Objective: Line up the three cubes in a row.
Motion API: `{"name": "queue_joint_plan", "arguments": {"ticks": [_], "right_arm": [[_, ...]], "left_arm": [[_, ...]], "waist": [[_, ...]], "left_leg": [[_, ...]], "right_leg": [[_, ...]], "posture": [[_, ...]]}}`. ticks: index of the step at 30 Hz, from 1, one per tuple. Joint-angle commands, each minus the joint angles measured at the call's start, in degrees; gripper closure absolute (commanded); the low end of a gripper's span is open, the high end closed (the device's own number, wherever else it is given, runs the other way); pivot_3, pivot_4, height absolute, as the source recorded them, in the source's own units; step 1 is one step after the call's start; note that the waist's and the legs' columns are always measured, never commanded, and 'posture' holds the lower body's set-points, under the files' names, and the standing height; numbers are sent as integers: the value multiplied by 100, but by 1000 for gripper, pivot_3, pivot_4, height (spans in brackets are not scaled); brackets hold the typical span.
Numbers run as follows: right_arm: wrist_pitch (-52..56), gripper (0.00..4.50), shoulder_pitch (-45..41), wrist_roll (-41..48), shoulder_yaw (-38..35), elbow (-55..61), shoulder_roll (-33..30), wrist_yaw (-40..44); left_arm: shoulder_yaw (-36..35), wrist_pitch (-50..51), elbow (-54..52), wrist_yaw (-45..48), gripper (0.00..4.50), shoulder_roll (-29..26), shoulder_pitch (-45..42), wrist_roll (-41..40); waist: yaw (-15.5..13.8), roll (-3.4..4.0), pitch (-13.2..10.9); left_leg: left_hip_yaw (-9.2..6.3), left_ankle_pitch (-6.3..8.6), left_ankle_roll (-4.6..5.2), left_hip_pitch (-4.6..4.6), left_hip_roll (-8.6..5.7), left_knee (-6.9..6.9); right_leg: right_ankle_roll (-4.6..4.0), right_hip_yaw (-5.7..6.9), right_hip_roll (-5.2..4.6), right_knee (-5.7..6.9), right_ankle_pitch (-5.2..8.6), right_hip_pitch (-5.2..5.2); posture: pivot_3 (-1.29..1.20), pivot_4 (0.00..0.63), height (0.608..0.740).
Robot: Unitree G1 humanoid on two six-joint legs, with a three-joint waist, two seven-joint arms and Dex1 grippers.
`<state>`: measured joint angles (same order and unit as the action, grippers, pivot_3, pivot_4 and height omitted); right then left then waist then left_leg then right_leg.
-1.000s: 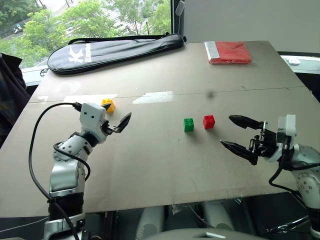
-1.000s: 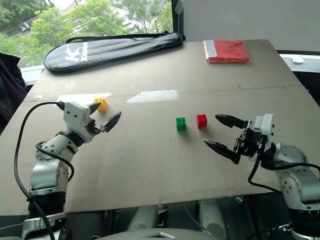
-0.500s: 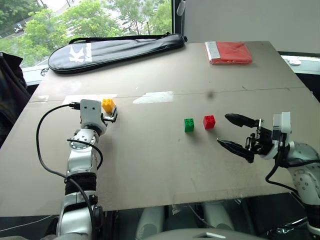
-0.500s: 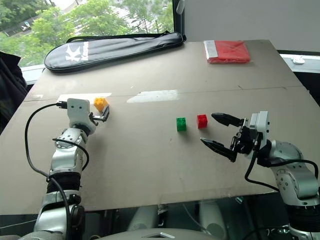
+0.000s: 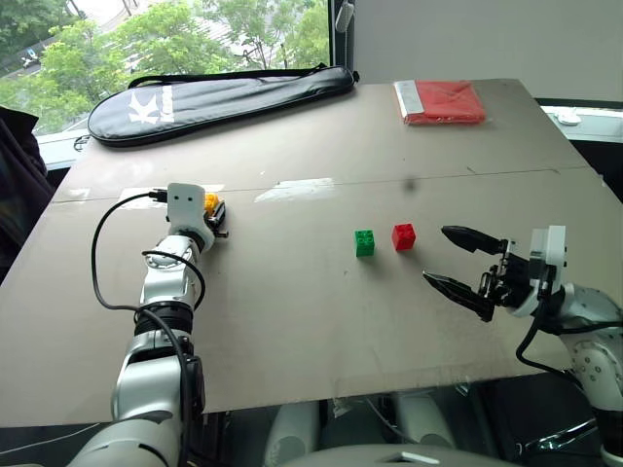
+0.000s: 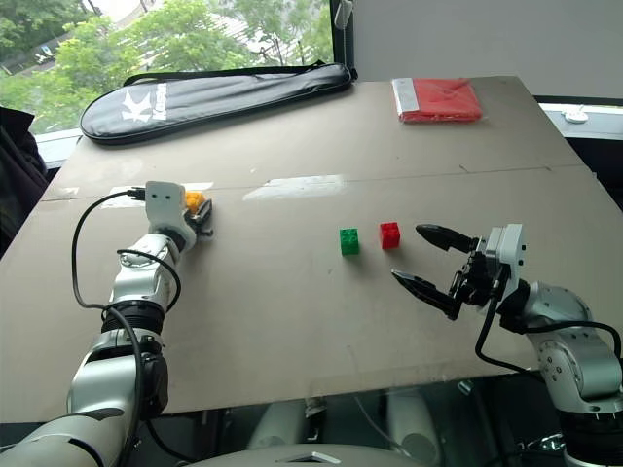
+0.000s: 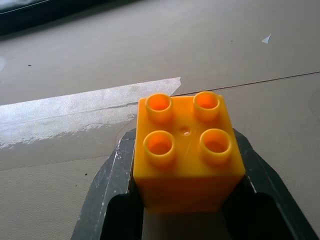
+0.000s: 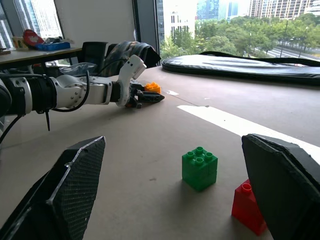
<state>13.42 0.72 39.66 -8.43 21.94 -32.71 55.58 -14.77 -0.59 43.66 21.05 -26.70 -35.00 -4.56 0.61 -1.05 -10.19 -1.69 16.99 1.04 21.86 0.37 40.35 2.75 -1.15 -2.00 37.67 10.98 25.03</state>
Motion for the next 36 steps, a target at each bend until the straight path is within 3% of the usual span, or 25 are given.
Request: {"name": "queue_joint_plan", "arguments": {"ticks": [1,7,14,22,33,34,35,36], "right_arm": [[-99,0,84,79,-246,265,-23,-49],[-184,0,469,-23,-438,124,-237,254],[-370,0,631,-153,-476,-70,-411,548],[-549,0,768,-363,-451,-21,-395,581],[-567,0,842,-350,-479,128,-387,457],[-563,0,830,-350,-475,134,-386,448],[-560,0,823,-349,-474,139,-387,443],[-558,0,817,-347,-471,143,-387,439]], "left_arm": [[482,-342,-431,1127,3149,71,175,-143],[1662,-904,-977,4008,3149,-30,273,-345],[2168,-1454,-214,5893,3149,-59,-383,-416],[2341,-2395,1397,6069,3149,214,-1328,17],[2381,-2528,2151,6090,3149,347,-1658,275],[2376,-2543,2176,6060,2092,355,-1672,295],[2370,-2559,2194,6047,1797,362,-1680,317],[2364,-2566,2209,6045,1194,366,-1686,340]], "waist": [[-16,0,0],[-93,0,0],[-52,-1,-1],[-8,-3,-2],[1,-4,-2],[1,-3,-2],[1,-4,-2],[0,-4,-2]], "left_leg": [[0,0,0,2,0,0],[8,0,0,8,-8,0],[13,0,0,5,1,0],[8,1,2,11,-1,0],[5,1,3,12,0,0],[5,1,3,11,0,0],[5,1,3,10,0,0],[4,1,3,9,0,0]], "right_leg": [[-3,0,-1,-2,-2,0],[-16,-6,-6,-15,-7,0],[-19,-10,6,-13,16,1],[0,-10,9,-18,6,1],[4,-7,10,-23,3,1],[4,-8,10,-22,3,1],[5,-8,10,-21,3,0],[5,-8,10,-20,3,0]], "posture": [[0,150,701],[0,150,701],[0,150,701],[0,150,701],[0,150,701],[0,150,701],[0,150,701],[0,150,701]]}}
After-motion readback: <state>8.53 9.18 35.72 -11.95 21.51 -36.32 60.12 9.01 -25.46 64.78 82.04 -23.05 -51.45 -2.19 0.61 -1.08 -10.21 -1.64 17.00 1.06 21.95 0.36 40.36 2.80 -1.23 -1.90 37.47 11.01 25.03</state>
